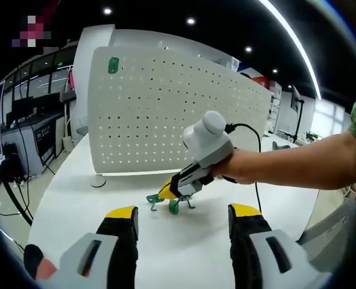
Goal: Insert the hook assembly into the mounting plate slot until the hook locks in place.
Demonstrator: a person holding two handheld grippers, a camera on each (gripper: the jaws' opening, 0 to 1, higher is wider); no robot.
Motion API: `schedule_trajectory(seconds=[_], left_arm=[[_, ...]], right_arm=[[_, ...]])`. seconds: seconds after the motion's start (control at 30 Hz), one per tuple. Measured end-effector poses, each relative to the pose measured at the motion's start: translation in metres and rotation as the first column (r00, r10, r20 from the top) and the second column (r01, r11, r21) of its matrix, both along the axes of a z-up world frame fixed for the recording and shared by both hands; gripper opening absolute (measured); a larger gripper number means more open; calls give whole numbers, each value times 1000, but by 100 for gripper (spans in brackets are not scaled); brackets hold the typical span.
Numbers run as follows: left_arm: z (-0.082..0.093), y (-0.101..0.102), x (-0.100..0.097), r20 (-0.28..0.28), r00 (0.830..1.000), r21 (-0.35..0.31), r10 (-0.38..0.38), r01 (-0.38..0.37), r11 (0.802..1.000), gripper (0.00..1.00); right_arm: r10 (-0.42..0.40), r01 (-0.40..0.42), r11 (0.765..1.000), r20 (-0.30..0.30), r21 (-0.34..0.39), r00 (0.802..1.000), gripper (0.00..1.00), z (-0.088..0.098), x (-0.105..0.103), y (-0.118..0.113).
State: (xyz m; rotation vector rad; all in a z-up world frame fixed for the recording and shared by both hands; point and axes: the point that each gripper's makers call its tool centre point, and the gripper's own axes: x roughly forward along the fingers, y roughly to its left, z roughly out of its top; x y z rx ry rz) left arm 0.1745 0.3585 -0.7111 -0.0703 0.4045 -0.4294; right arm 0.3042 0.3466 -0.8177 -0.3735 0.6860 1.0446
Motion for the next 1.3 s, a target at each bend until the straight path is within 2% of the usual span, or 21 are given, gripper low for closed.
schedule_trajectory(seconds=[0.4, 0.53, 0.73, 1.0, 1.3], left_arm=[[0, 1, 2, 5, 1000, 12, -6, 6, 1000, 61], [2, 0, 3, 12, 1000, 15, -8, 8, 1000, 61], [7, -3, 4, 28, 999, 34, -22, 21, 999, 61], [20, -7, 5, 70, 997, 67, -41, 37, 997, 60], [34, -8, 10, 125, 990, 122, -72, 57, 991, 59]], right_arm=[[20, -20, 1000, 4, -4, 1000, 0, 10, -2, 1], [8, -8, 1000, -11, 18, 1000, 0, 18, -1, -4], [4, -3, 999, -17, 44, 1000, 0, 38, -2, -10], [6, -7, 998, 18, 65, 1000, 0, 74, -5, -19], [6, -10, 997, 48, 78, 999, 0, 104, -16, -26]])
